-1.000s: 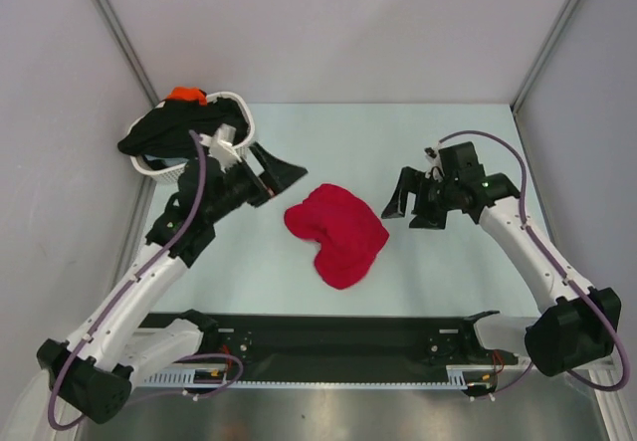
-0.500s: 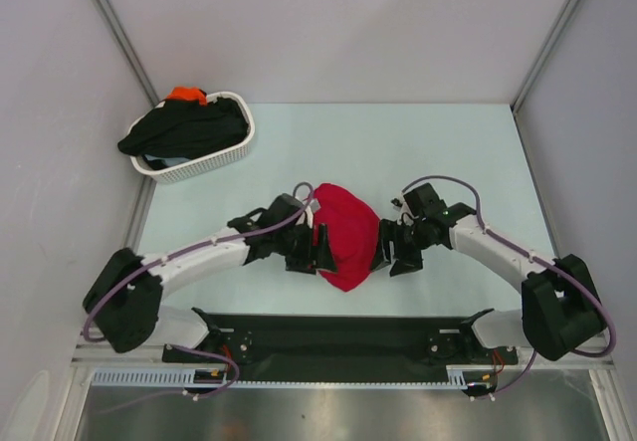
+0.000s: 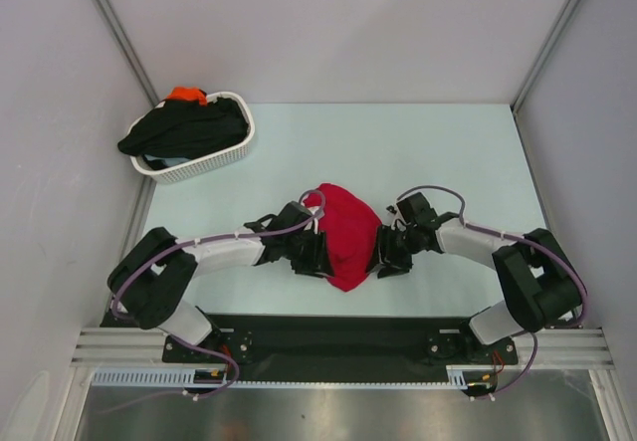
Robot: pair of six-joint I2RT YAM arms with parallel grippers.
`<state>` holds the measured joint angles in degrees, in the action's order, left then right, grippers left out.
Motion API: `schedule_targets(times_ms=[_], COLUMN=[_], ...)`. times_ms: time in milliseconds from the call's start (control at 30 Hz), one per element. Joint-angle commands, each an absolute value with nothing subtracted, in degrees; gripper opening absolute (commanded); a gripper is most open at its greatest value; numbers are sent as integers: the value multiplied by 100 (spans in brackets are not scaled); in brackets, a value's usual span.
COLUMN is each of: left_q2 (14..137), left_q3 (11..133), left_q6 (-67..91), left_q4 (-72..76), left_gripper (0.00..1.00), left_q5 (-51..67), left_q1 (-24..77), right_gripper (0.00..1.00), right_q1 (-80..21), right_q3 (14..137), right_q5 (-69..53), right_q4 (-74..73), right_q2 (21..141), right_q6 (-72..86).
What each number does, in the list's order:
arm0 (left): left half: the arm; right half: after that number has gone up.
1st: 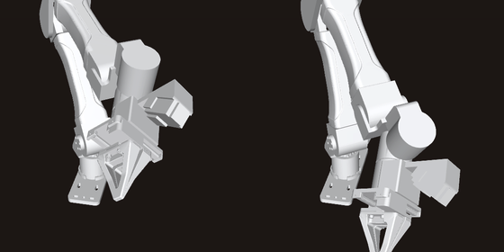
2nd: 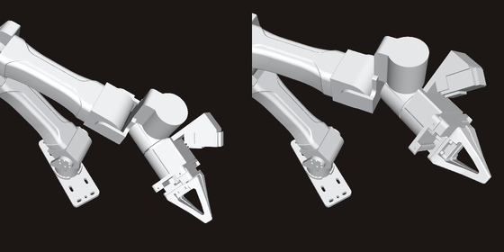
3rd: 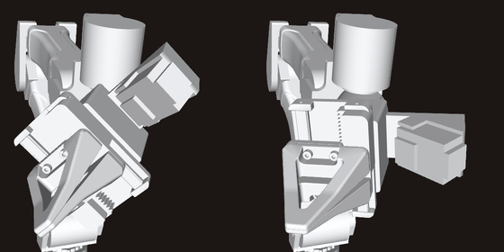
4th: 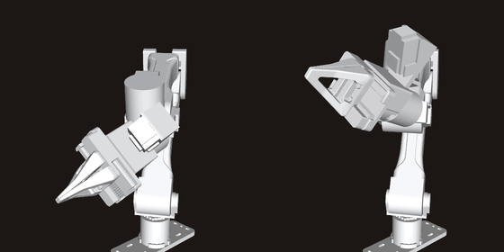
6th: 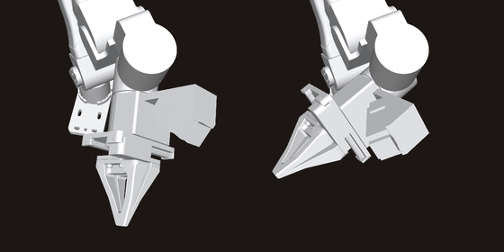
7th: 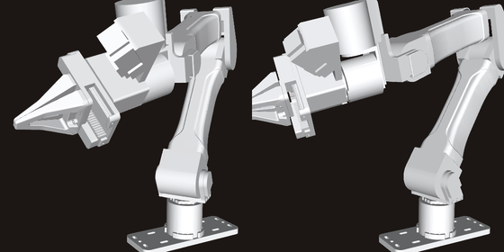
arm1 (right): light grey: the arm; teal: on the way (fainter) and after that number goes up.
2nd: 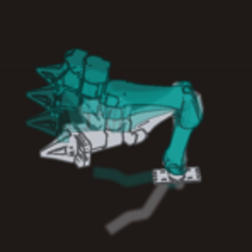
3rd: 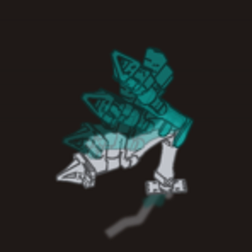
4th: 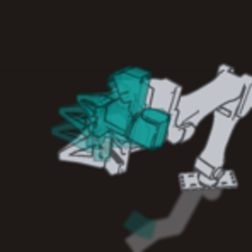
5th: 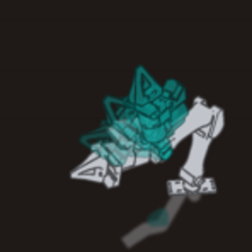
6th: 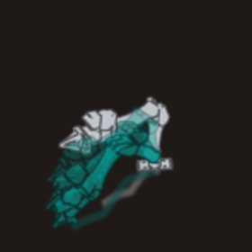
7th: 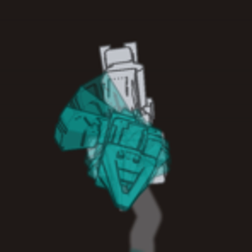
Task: Fold and stack the t-shirts
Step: Flatten the tshirt out
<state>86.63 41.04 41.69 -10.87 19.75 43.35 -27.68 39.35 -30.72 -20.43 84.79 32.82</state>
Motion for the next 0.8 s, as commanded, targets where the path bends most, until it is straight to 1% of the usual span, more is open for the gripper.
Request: schedule_targets(times_ms=[0, 100, 167, 200, 233, 300, 333, 367, 400, 500, 633, 667, 733, 767], left_q2=[8902, 9070, 9088, 9027, 8974, 8860, 8720, 8640, 8544, 8043, 7305, 7051, 6769, 6498], left_q3=[4113, 4157, 4192, 4210, 4288, 4403, 4534, 4605, 4692, 5132, 5912, 6072, 6545, 6670], left_q6=[4280, 4280, 4245, 4228, 4201, 4052, 4000, 3877, 3815, 3586, 3209, 3138, 2963, 2805], left_q4=[-703, -694, -712, -738, -825, -966, -1123, -1203, -1361, -1642, -1942, -2029, -2293, -2355], left_gripper=[43, 34, 26, 15, 10, 4, 0, 0, 0, 0, 0, 0, 0, 1], left_q5=[1846, 1802, 1741, 1688, 1644, 1521, 1346, 1249, 1178, 827, 266, 185, 27, -148], left_q1=[4289, 4280, 4254, 4245, 4236, 4236, 4236, 4228, 4219, 4227, 4219, 4210, 4201, 4201], right_gripper=[48, 42, 41, 38, 32, 24, 11, 4, 0, 0, 0, 0, 0, 0], right_q1=[-2786, -2795, -2786, -2786, -2795, -2786, -2786, -2777, -2777, -2786, -2847, -2874, -3040, -3093], right_q3=[4104, 4166, 4253, 4341, 4403, 4517, 4700, 4824, 5017, 5685, 6545, 6687, 7056, 7562], right_q5=[-2892, -2813, -2769, -2769, -2742, -2699, -2681, -2672, -2637, -2506, -2251, -2241, -2294, -2259], right_q4=[-1758, -1688, -1679, -1696, -1705, -1679, -1679, -1774, -1880, -2389, -3040, -3250, -3339, -3523], right_q2=[8621, 8779, 8868, 8946, 8973, 9044, 9140, 9175, 9211, 9045, 8307, 7932, 7534, 7202], right_q6=[3392, 3419, 3410, 3410, 3393, 3436, 3506, 3524, 3524, 3463, 3366, 3314, 3235, 3208])
